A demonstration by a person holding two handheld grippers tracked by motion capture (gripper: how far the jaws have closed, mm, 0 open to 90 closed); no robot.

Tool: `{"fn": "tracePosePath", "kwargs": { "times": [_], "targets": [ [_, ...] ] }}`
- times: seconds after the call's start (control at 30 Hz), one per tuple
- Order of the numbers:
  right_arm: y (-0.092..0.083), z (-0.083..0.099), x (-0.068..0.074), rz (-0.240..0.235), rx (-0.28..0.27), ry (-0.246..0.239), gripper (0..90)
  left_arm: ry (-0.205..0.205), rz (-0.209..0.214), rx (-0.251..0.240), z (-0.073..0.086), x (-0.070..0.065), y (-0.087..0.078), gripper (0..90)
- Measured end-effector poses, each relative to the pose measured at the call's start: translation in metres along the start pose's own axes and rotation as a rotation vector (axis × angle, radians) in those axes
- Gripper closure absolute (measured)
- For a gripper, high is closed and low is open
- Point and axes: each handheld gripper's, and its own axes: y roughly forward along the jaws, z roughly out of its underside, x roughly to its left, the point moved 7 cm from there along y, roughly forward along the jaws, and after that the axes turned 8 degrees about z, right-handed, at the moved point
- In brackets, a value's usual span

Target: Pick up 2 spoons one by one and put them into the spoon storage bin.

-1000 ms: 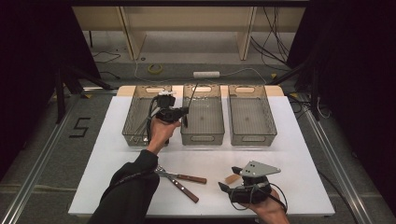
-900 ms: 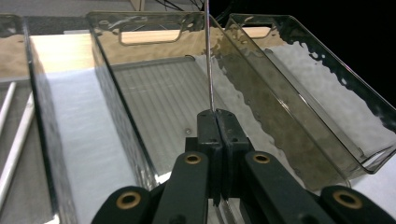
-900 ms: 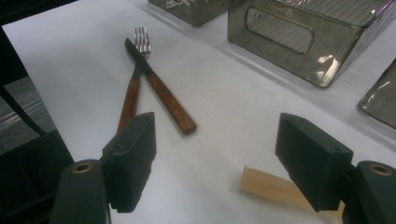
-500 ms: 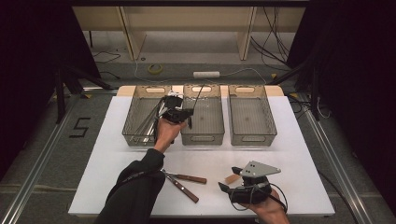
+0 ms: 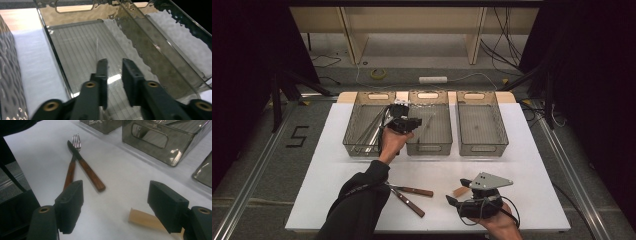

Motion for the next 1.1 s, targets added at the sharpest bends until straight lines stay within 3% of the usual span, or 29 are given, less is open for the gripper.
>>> {"fn": "tracePosePath", "kwargs": {
  "times": [0.2,0.3,0.4,0.67,0.8,1.1],
  "targets": [
    [-0.004,-0.001,-0.008,0.022,-0.017,0.016,30.0,0.020,0.025,-0.007,-0.002,-0.009,-0.015,57.6],
    [-0.007,-0.001,-0.019,0.043,-0.019,0.035,30.0,0.024,0.038,-0.010,0.000,-0.014,-0.027,50.4],
    [-0.011,0.000,-0.032,0.075,-0.028,0.066,30.0,0.058,0.047,-0.012,0.005,-0.019,-0.039,45.2],
    [-0.017,0.003,-0.049,0.115,-0.036,0.101,30.0,0.114,0.084,-0.017,0.027,-0.034,-0.061,38.6],
    [-0.017,0.005,-0.051,0.129,-0.035,0.110,30.0,0.156,0.082,-0.013,0.038,-0.043,-0.063,36.2],
    [-0.020,0.005,-0.057,0.154,-0.041,0.135,30.0,0.194,0.133,-0.011,0.062,-0.066,-0.070,32.0]
  ]
}}
